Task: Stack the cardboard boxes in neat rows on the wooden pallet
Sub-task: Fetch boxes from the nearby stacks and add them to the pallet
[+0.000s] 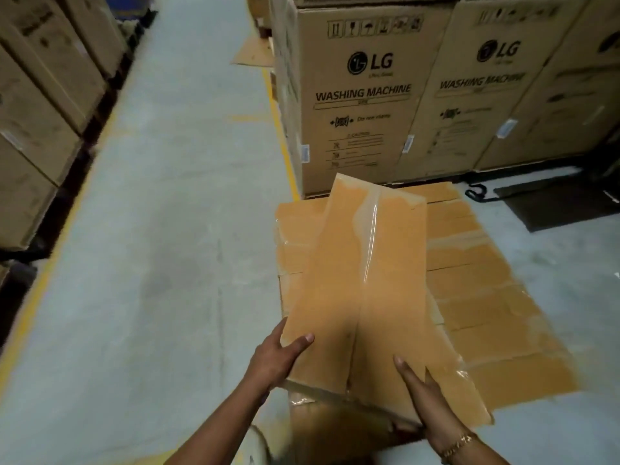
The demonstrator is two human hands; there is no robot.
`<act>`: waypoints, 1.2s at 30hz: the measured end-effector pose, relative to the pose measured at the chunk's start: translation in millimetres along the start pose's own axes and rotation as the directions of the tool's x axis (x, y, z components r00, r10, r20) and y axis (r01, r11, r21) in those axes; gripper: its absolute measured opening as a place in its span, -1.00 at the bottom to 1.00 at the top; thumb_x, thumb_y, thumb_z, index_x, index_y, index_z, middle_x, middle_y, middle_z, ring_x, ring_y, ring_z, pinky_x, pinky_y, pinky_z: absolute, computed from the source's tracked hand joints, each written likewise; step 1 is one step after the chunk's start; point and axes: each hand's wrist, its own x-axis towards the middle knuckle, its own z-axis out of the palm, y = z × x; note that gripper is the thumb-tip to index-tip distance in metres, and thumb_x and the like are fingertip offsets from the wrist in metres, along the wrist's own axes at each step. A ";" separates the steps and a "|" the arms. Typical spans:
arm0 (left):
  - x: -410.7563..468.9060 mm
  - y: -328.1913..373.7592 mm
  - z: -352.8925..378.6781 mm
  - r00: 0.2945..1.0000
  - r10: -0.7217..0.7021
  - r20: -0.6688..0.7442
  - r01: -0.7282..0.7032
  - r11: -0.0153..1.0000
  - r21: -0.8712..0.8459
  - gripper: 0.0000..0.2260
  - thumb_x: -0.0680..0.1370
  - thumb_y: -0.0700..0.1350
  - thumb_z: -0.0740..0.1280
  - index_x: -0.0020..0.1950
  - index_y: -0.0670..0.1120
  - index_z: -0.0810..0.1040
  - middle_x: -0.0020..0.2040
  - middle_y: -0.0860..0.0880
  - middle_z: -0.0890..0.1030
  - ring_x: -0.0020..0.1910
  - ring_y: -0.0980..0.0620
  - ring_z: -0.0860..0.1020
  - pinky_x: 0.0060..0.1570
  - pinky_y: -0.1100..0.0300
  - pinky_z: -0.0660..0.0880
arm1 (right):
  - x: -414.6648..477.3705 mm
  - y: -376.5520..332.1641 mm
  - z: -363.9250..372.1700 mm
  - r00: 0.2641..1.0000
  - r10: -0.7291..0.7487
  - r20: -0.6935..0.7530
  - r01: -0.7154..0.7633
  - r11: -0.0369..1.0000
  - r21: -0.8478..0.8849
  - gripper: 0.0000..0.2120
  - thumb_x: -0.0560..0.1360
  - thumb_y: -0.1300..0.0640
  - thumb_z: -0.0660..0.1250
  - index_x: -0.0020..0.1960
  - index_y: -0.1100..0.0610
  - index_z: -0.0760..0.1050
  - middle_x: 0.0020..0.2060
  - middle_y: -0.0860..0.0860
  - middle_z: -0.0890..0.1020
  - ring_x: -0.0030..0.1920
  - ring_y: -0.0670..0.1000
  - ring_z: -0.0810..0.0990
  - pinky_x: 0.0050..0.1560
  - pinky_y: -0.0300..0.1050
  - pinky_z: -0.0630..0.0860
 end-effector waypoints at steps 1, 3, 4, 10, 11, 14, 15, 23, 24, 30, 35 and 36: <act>10.0 1.9 -15.0 1.000 0.013 0.028 -0.014 0.999 0.035 -0.17 0.38 0.52 0.36 0.59 0.27 0.28 0.41 0.03 0.56 0.25 -0.10 0.60 0.15 -0.20 0.58 | -0.9 3.0 13.6 1.000 0.015 -0.017 -0.015 1.000 0.002 0.43 0.01 -0.59 0.49 0.67 -0.02 -0.01 0.60 0.02 0.23 0.54 0.22 0.24 0.45 0.29 0.37; 26.2 6.2 -44.1 0.997 0.020 0.074 -0.026 0.997 0.078 -0.08 0.30 0.57 0.34 0.59 0.27 0.26 0.45 0.01 0.53 0.29 -0.13 0.58 0.18 -0.23 0.57 | -9.0 -3.0 42.2 0.998 0.045 -0.052 -0.044 0.999 0.014 0.42 0.01 -0.62 0.46 0.66 -0.08 -0.05 0.60 0.00 0.22 0.53 0.24 0.27 0.28 0.32 0.53; 34.5 9.2 -57.9 0.995 0.031 0.093 -0.039 0.995 0.087 -0.10 0.32 0.56 0.35 0.60 0.26 0.26 0.45 0.01 0.53 0.30 -0.14 0.57 0.18 -0.22 0.57 | -12.2 -4.2 53.6 0.996 0.050 -0.078 -0.048 0.999 0.025 0.36 0.06 -0.62 0.45 0.66 -0.09 -0.04 0.60 0.00 0.23 0.51 0.24 0.28 0.11 0.27 0.63; 67.4 36.5 -109.8 0.972 0.074 0.222 -0.101 0.988 0.116 -0.34 0.46 0.42 0.39 0.52 0.27 0.37 0.28 0.06 0.63 0.13 -0.08 0.62 -0.28 0.12 0.58 | -25.4 -21.2 101.8 0.974 -0.150 -0.170 0.156 0.987 0.027 0.17 0.16 -0.63 0.36 0.59 -0.02 0.24 0.39 -0.04 0.53 0.38 0.08 0.48 0.44 0.14 0.40; 71.0 38.6 -113.9 0.969 0.074 0.235 -0.107 0.985 0.133 -0.27 0.40 0.47 0.39 0.52 0.28 0.35 0.30 0.05 0.62 0.15 -0.11 0.62 -0.38 0.16 0.55 | -27.8 -23.8 106.7 0.969 -0.168 -0.183 0.177 0.984 0.034 0.17 0.16 -0.63 0.36 0.59 -0.02 0.24 0.39 -0.05 0.53 0.38 0.07 0.48 0.47 0.12 0.37; 82.8 41.7 -122.7 0.964 0.092 0.250 -0.135 0.978 0.161 -0.14 0.34 0.52 0.38 0.57 0.25 0.29 0.41 0.01 0.54 0.22 -0.17 0.59 -0.47 0.18 0.52 | -29.0 -28.9 116.4 0.958 -0.184 -0.220 0.208 0.974 0.089 -0.03 0.33 -0.49 0.40 0.56 0.01 0.29 0.32 -0.08 0.56 0.33 0.04 0.51 0.43 0.00 0.37; 84.7 44.9 -126.0 0.960 0.105 0.258 -0.150 0.975 0.163 -0.18 0.39 0.49 0.38 0.58 0.24 0.28 0.42 0.00 0.53 0.23 -0.17 0.58 -0.47 0.19 0.53 | -30.5 -31.0 121.2 0.954 -0.198 -0.227 0.225 0.969 0.098 -0.16 0.41 -0.40 0.39 0.53 0.02 0.33 0.26 -0.10 0.58 0.28 0.01 0.52 0.38 -0.05 0.38; 153.1 89.3 -159.3 0.930 0.165 0.328 -0.231 0.957 0.174 -0.35 0.51 0.34 0.38 0.56 0.22 0.32 0.38 0.01 0.55 0.27 -0.15 0.55 -0.31 0.16 0.51 | 2.7 -69.9 168.5 0.938 -0.159 -0.308 0.209 0.968 0.139 -0.25 0.40 -0.37 0.41 0.45 0.00 0.43 0.21 -0.10 0.64 0.20 -0.03 0.60 0.29 -0.07 0.47; 169.5 96.9 -165.7 0.926 0.168 0.339 -0.238 0.955 0.178 -0.34 0.51 0.35 0.38 0.57 0.22 0.31 0.39 0.00 0.54 0.28 -0.16 0.55 -0.31 0.16 0.51 | 11.1 -80.1 177.9 0.938 -0.154 -0.312 0.203 0.970 0.132 -0.18 0.34 -0.43 0.42 0.46 -0.02 0.42 0.24 -0.11 0.64 0.23 -0.02 0.59 0.34 -0.04 0.46; 277.1 159.2 -225.2 0.895 0.145 0.422 -0.244 0.951 0.191 -0.34 0.54 0.31 0.38 0.59 0.23 0.26 0.37 0.00 0.49 0.25 -0.18 0.51 -0.17 0.01 0.55 | 79.2 -157.0 254.0 0.909 -0.142 -0.393 0.230 0.955 0.187 0.02 0.16 -0.56 0.45 0.46 -0.02 0.42 0.30 -0.11 0.60 0.29 -0.01 0.58 0.43 0.04 0.43; 355.9 212.5 -270.2 0.886 0.136 0.444 -0.246 0.948 0.201 -0.46 0.57 0.25 0.38 0.52 0.21 0.34 0.32 0.02 0.52 0.24 -0.16 0.50 -0.03 -0.06 0.54 | 122.9 -223.3 309.0 0.893 -0.124 -0.432 0.254 0.933 0.257 -0.23 0.35 -0.38 0.47 0.45 -0.05 0.44 0.25 -0.12 0.63 0.25 -0.03 0.59 0.40 0.04 0.46; 370.2 222.3 -274.8 0.884 0.132 0.449 -0.241 0.950 0.196 -0.49 0.57 0.23 0.38 0.49 0.23 0.35 0.29 0.02 0.52 0.23 -0.15 0.50 -0.01 -0.06 0.53 | 132.1 -233.6 316.0 0.886 -0.128 -0.446 0.264 0.930 0.257 -0.23 0.36 -0.38 0.47 0.46 -0.06 0.42 0.27 -0.13 0.62 0.28 -0.04 0.57 0.42 0.02 0.44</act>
